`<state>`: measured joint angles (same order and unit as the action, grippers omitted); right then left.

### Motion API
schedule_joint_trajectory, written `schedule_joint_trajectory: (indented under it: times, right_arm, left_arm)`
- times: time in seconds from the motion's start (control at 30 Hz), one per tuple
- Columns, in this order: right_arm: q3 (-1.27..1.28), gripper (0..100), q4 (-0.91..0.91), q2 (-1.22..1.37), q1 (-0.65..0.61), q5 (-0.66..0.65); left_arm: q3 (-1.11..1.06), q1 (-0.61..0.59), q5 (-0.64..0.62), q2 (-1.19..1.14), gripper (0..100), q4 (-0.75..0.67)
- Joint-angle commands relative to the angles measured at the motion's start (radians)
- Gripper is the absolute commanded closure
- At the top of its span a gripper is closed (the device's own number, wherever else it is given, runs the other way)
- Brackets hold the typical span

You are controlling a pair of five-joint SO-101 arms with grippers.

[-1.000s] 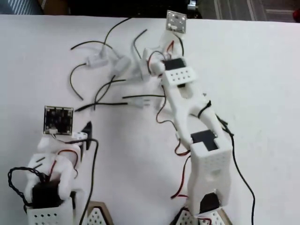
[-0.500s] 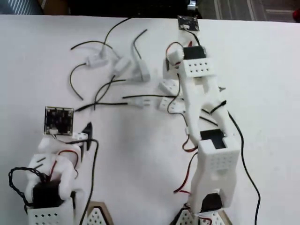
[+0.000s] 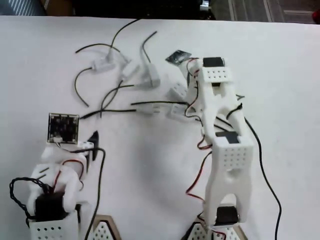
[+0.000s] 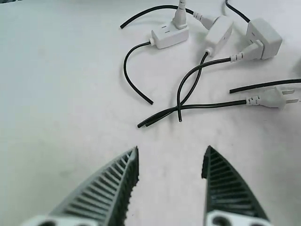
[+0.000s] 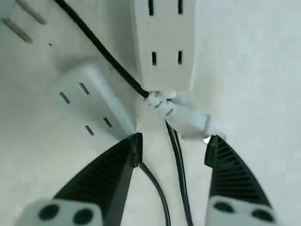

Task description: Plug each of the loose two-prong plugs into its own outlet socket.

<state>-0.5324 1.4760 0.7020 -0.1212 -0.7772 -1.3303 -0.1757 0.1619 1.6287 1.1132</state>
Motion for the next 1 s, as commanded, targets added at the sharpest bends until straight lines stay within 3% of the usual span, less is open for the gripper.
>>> schedule_joint_trajectory:
  times: [0.0,0.4,0.5,0.63,0.97]
  right_arm:
    - [-0.106,78.7,0.010,0.022,0.008,-0.064]
    - [-0.381,80.2,0.039,0.254,0.015,-0.066]
    - [-0.427,87.8,0.113,0.280,0.018,-0.074]
    - [-0.483,98.7,0.196,0.286,0.019,-0.176]
    - [-0.621,98.1,0.242,0.277,0.030,-0.115]
  left_arm:
    - [-0.002,-0.005,0.005,0.010,77,-0.015]
    - [-0.002,-0.007,0.006,0.010,77,-0.015]
    - [-0.002,-0.005,0.006,0.010,77,-0.015]
    - [-0.002,-0.004,0.008,0.010,77,-0.015]
    - [-0.002,-0.005,0.009,0.010,77,-0.015]
